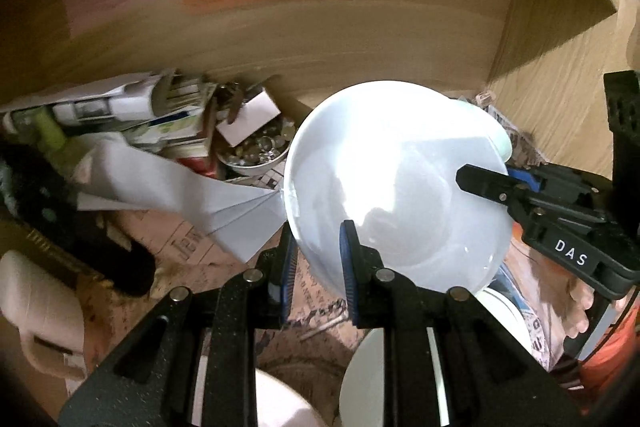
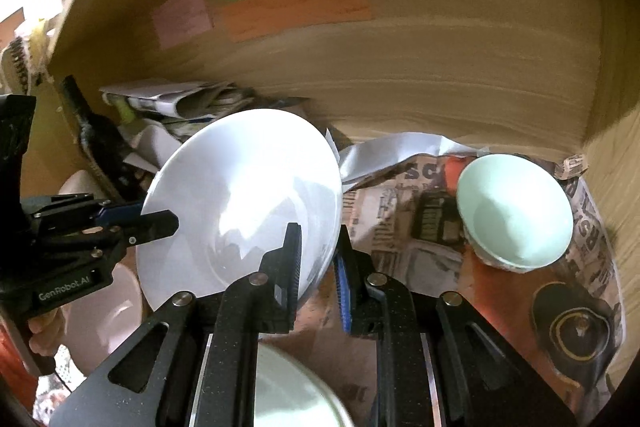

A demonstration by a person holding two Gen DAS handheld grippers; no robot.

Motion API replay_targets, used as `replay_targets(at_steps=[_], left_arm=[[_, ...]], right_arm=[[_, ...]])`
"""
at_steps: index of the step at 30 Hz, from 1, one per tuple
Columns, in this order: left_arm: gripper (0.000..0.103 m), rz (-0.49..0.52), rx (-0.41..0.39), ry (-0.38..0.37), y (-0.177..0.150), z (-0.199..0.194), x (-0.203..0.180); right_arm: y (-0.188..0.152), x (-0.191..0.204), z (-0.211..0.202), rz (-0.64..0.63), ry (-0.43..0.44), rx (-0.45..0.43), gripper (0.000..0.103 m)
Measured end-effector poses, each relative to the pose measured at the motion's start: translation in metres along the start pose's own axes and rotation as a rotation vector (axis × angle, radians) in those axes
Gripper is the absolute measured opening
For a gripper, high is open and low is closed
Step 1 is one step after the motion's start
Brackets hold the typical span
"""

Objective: Organize plates and bowls

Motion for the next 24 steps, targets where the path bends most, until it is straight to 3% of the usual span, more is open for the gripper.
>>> replay_targets(at_steps=[24], left_arm=[[0.021, -0.139, -0.139, 0.023, -0.067, -0.085, 0.064]], right_arm=[[-0.014, 0.105, -0.026, -0.102, 0.092, -0.043, 0.016]])
Point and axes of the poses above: each gripper's, at about its wrist camera, not at the fingertips, and z roughly the way its jaws point, x to its left, y to its top, the point moved 4 cm from there along z, roughly the way its jaws point, and after that the axes turned 14 degrees about -z, right-handed, at the moved point
